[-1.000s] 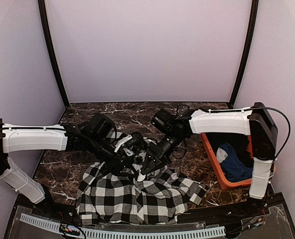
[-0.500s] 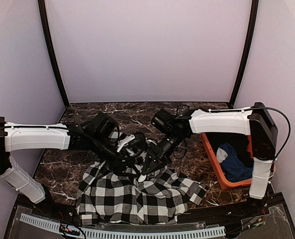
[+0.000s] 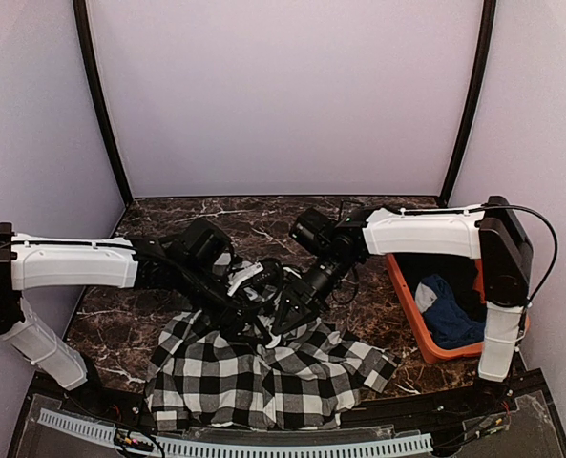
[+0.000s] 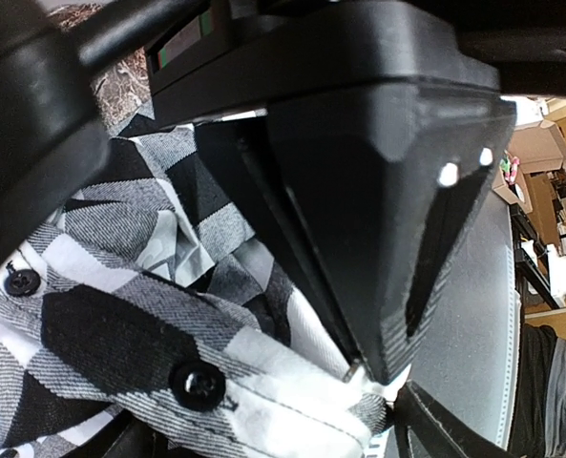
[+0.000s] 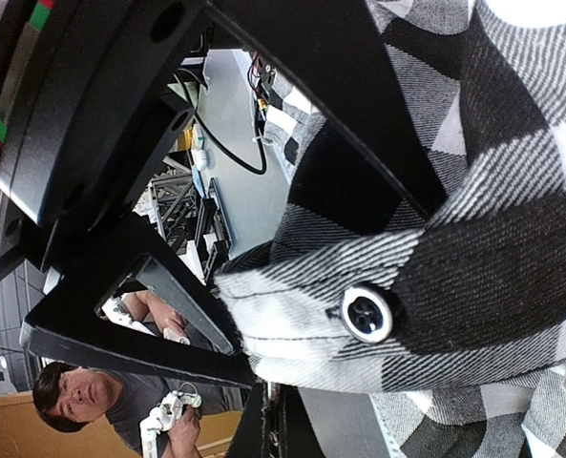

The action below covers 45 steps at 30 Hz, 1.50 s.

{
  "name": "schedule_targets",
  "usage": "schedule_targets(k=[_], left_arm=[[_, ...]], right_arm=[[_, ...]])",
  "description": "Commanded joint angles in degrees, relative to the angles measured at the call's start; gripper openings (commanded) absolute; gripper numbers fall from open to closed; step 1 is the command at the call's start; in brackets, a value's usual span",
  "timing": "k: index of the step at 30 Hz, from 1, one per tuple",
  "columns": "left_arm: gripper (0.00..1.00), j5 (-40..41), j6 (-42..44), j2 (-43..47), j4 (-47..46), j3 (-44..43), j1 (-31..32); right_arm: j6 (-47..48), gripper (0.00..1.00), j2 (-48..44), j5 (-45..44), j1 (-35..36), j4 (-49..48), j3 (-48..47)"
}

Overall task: Pin the brooch onto the clothing
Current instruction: Pin the brooch to the flattened clothing.

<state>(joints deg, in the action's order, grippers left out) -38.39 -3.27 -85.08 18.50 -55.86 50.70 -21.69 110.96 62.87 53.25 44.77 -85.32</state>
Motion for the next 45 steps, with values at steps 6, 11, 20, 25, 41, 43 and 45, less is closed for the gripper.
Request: schedule_targets(k=[6,11,20,25,41,43,45], left_arm=[[0.82,1.9,0.5,0.3,1.7,-0.9,-0.2],[0.89,-5.4,1.1,5.4,-3.0,1.0,-1.2],[0.90,-6.9,1.7,5.9,-2.3,1.3,-2.2],[0.89,-6.1,2.3,3.5,-1.5,1.2,-2.1],[0.76,-5.6,2.8,1.9,-1.0,1.0,-2.1],[0.75,-5.6,2.7,1.7,-0.9,0.9,-2.1],[0.74,-5.7,2.7,1.4,-0.9,0.8,-2.0]], right_arm=[[1.7,0.00,0.2,1.1,1.1,0.7,-2.2],[1.7,0.00,0.1,1.1,0.9,0.6,-1.7],[1.6,0.00,0.0,1.0,0.8,0.5,-1.8],[1.5,0.00,-0.3,1.2,0.8,0.5,-1.9],[1.4,0.00,-0.5,2.4,0.9,0.1,-2.4],[1.4,0.00,-0.6,2.4,0.9,0.0,-2.4],[1.3,0.00,-0.6,2.4,0.9,-0.1,-2.4]])
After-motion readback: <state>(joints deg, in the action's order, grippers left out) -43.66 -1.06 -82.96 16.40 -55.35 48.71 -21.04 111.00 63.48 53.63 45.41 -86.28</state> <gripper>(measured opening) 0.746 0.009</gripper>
